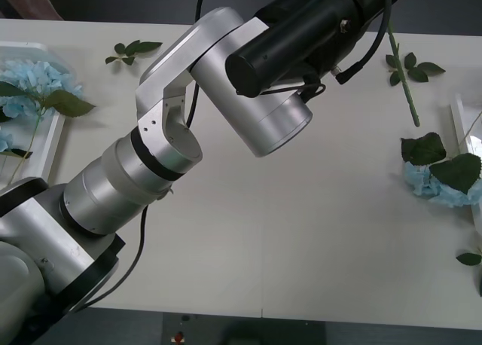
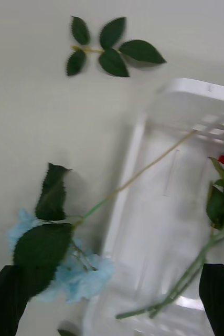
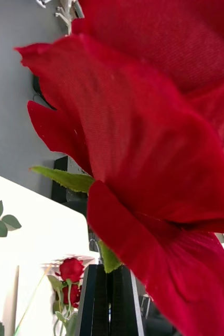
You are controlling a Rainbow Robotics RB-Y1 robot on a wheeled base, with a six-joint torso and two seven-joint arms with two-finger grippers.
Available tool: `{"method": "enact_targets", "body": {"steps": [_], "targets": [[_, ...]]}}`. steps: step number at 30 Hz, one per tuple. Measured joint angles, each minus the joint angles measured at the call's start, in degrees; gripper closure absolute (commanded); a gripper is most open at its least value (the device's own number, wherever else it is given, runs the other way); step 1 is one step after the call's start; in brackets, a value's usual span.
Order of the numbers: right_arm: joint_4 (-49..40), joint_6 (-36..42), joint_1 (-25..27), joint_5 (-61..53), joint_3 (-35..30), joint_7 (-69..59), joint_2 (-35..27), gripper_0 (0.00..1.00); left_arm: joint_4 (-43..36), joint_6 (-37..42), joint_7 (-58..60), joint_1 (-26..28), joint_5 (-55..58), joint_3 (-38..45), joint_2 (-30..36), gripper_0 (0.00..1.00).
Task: Put the red flowers into the right box and the blue flowers into the left box
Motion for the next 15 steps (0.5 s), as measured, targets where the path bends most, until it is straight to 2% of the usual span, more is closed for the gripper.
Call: {"method": "enact_targets", "body": {"steps": [5, 15], "targets": [[0.0, 4.2, -0.7, -9.3, -0.1, 5.2, 0.0, 0.06, 0.1, 0.0, 0.0, 0.0, -0.1, 0.0, -0.3, 1.0], [0.0, 12.2, -6.6, -23.6, -0.1, 5.6, 0.0, 0.06, 0.1, 0.0, 0.2, 0.0, -0.1, 0.0, -0.3, 1.0]]}}
